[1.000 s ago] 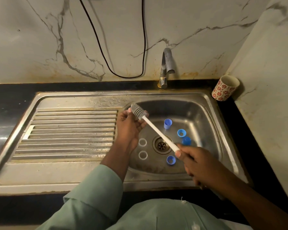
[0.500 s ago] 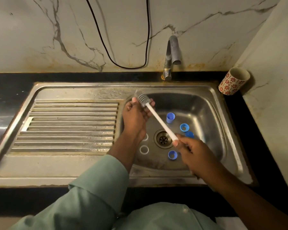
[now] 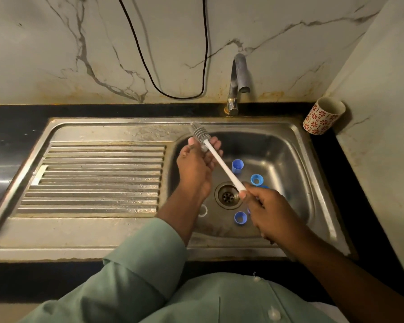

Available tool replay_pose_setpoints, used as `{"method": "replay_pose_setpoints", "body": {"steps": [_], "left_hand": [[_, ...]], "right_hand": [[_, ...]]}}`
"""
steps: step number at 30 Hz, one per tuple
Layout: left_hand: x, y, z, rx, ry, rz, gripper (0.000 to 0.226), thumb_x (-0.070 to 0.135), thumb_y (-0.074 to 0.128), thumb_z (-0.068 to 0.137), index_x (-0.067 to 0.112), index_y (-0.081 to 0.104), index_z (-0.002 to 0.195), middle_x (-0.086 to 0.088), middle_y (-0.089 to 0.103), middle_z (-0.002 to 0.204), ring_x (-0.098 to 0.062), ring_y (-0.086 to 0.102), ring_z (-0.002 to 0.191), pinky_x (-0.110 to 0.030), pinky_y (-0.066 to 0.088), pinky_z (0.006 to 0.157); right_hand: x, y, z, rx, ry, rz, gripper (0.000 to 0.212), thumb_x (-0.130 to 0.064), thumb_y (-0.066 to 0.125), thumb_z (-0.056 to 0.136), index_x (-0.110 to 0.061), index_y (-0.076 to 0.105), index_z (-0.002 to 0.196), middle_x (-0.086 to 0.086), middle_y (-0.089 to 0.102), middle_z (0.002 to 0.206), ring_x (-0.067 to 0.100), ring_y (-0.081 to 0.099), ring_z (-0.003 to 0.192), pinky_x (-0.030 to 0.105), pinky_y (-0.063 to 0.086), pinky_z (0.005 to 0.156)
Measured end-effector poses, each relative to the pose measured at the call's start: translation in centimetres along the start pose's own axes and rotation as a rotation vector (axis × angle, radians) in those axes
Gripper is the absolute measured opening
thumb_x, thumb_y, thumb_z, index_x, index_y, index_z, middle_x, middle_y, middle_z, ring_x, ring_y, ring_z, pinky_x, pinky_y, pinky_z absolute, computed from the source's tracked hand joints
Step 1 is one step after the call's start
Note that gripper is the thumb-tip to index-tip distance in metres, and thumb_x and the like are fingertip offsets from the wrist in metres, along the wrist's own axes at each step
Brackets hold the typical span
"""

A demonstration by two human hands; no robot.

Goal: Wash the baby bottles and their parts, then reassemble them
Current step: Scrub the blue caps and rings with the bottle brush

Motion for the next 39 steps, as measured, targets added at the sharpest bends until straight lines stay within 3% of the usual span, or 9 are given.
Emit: {"method": "replay_pose_setpoints", "body": {"steps": [3, 7, 11, 16, 20, 24, 29, 34, 39], "left_hand": [[1.0, -1.1, 0.6, 0.066, 0.025, -0.162, 0.038, 0.031, 0.036, 0.109, 0.006, 0.049, 0.134, -0.024, 0.069, 0.118, -0.029, 0.071, 0.101, -0.043, 0.059, 0.091], [0.7, -2.1, 0.0, 0.044, 0.051, -0.038, 0.028, 0.029, 0.038, 0.109, 0.01, 0.058, 0.115, -0.017, 0.073, 0.104, -0.027, 0.073, 0.098, -0.041, 0.061, 0.086], [1.3, -3.5, 1.0, 0.057, -0.007, -0.158, 0.032, 0.032, 0.039, 0.108, 0.009, 0.055, 0.123, -0.018, 0.071, 0.106, -0.025, 0.071, 0.092, -0.045, 0.058, 0.093], [0.3, -2.3, -0.6, -0.033, -0.076, -0.052, 0.04, 0.041, 0.043, 0.105, 0.008, 0.062, 0.117, -0.014, 0.073, 0.108, -0.022, 0.073, 0.095, -0.037, 0.061, 0.084], [1.0, -3.2, 0.1, -0.047, -0.197, -0.187, 0.034, 0.046, 0.051, 0.1, 0.014, 0.06, 0.096, -0.012, 0.063, 0.109, -0.026, 0.064, 0.106, -0.048, 0.053, 0.1], [0.9, -3.6, -0.2, -0.028, -0.221, -0.223, 0.035, 0.041, 0.053, 0.1, 0.007, 0.064, 0.103, -0.012, 0.064, 0.109, -0.022, 0.064, 0.097, -0.044, 0.049, 0.106], [1.8, -4.9, 1.4, 0.079, -0.243, -0.193, 0.034, 0.04, 0.058, 0.098, 0.011, 0.067, 0.113, -0.01, 0.069, 0.106, -0.021, 0.067, 0.094, -0.037, 0.056, 0.069], [0.6, -4.3, 2.5, 0.124, -0.297, -0.291, 0.04, 0.03, 0.059, 0.101, 0.007, 0.061, 0.134, -0.014, 0.065, 0.116, -0.025, 0.062, 0.102, -0.048, 0.051, 0.104], [0.3, -5.8, 3.8, 0.266, -0.312, -0.44, 0.035, 0.032, 0.063, 0.098, 0.006, 0.067, 0.121, -0.015, 0.066, 0.125, -0.031, 0.063, 0.116, -0.054, 0.05, 0.103]], "right_hand": [[-0.2, 1.2, -1.1, -0.091, -0.021, 0.0, 0.021, -0.036, 0.049, 0.097, -0.026, 0.065, 0.109, -0.011, 0.043, 0.04, 0.002, 0.038, 0.032, 0.017, 0.032, 0.034], [0.3, 1.3, -0.7, -0.078, 0.053, 0.056, 0.024, -0.037, 0.048, 0.098, -0.02, 0.064, 0.102, -0.008, 0.039, 0.04, 0.004, 0.034, 0.031, 0.017, 0.03, 0.033], [-0.2, 2.7, -1.6, -0.136, 0.029, 0.02, 0.013, -0.041, 0.048, 0.097, -0.038, 0.061, 0.097, -0.008, 0.044, 0.04, 0.005, 0.037, 0.029, 0.018, 0.033, 0.034], [-1.7, 2.4, -0.3, -0.109, 0.079, 0.03, 0.022, -0.037, 0.045, 0.099, -0.021, 0.061, 0.099, -0.007, 0.042, 0.041, 0.009, 0.036, 0.032, 0.021, 0.032, 0.035], [-2.2, 3.0, -1.5, -0.15, 0.088, 0.048, 0.022, -0.04, 0.045, 0.098, -0.025, 0.06, 0.101, -0.005, 0.047, 0.044, 0.011, 0.041, 0.035, 0.022, 0.037, 0.037], [-3.3, 3.8, -1.2, -0.111, 0.075, 0.021, 0.021, -0.038, 0.045, 0.099, -0.023, 0.061, 0.1, -0.004, 0.046, 0.047, 0.013, 0.04, 0.036, 0.024, 0.037, 0.038], [-3.0, 5.0, -1.6, -0.125, 0.135, -0.044, 0.022, -0.039, 0.046, 0.098, -0.022, 0.059, 0.105, 0.001, 0.053, 0.053, 0.015, 0.05, 0.038, 0.027, 0.045, 0.041], [-5.0, 6.4, -1.4, -0.167, 0.019, -0.285, 0.043, -0.035, 0.042, 0.1, -0.039, 0.036, 0.143, -0.006, 0.051, 0.057, 0.001, 0.053, 0.042, 0.016, 0.044, 0.043], [-5.9, 7.4, -1.4, -0.115, 0.009, -0.364, 0.043, -0.037, 0.042, 0.1, -0.036, 0.038, 0.144, -0.012, 0.043, 0.057, -0.005, 0.049, 0.044, 0.01, 0.036, 0.046]]}}
Point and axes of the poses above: each hand's wrist, its own z-axis towards the middle knuckle, its own y-axis out of the palm, x = y × z, the point moved 9 cm from there along z, towards the middle knuckle
